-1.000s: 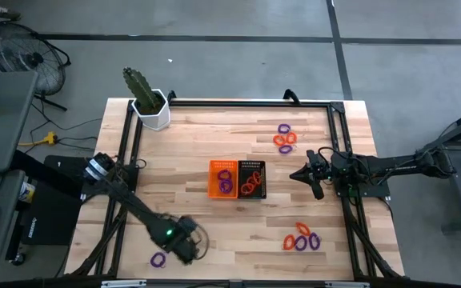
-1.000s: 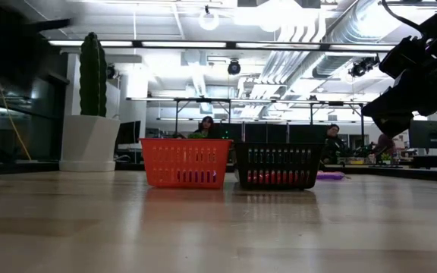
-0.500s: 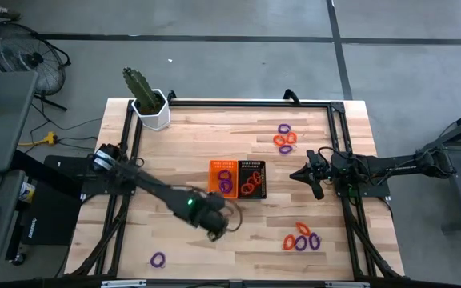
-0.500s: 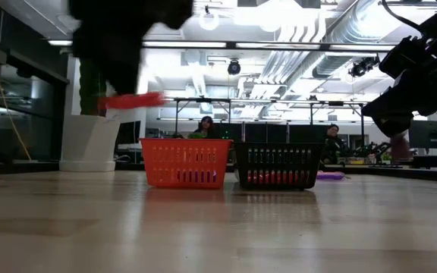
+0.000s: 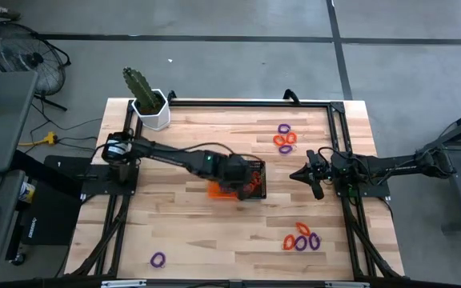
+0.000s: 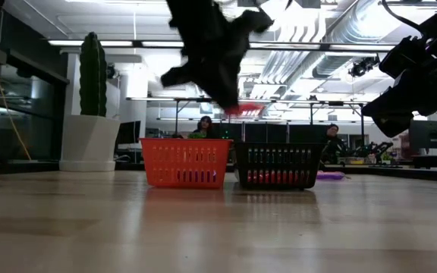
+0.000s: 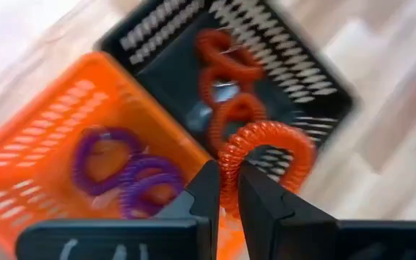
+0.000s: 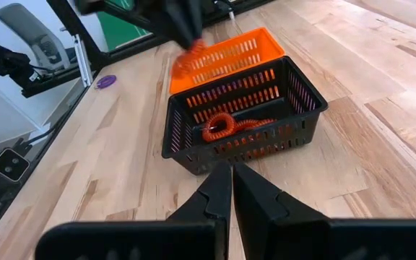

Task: Sort spring keychains
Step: Put the orange spring keychain into the black bin, then put the violet spring keychain into the orange bin

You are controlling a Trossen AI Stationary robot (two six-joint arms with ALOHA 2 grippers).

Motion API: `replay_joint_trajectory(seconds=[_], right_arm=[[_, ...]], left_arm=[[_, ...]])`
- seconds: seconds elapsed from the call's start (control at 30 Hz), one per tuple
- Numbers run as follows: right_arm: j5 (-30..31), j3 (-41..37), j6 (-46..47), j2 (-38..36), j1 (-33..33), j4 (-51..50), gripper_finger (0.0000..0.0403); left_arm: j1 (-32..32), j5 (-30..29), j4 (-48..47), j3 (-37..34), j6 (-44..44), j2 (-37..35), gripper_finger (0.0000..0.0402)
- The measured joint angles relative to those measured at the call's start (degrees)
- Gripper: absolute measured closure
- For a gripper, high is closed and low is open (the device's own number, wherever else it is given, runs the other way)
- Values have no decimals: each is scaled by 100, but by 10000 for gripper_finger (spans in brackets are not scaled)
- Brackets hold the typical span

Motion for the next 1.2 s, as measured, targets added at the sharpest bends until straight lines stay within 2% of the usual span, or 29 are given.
replay_joint_trajectory(seconds=[0.33,0.47,0.63,0.77,1.03,1.2], right_arm=[[1,0,0,2,-2,-3,391],[-1,0,0,0,-2,0,391],[1,0,0,0,0,9,391],[0,0,0,2,0,18,391],[0,0,0,0,0,2,391],[-1,0,0,0,0,2,391]], left_arm=[[460,423,1092,60,6,360,367],[565,742,836,-10,284,464,367],[584,685,981,24,476,588,361],[621,822,945,26,794,572,337],[617,1033,856,18,1421,579,254],[494,1072,243,16,1591,437,233]])
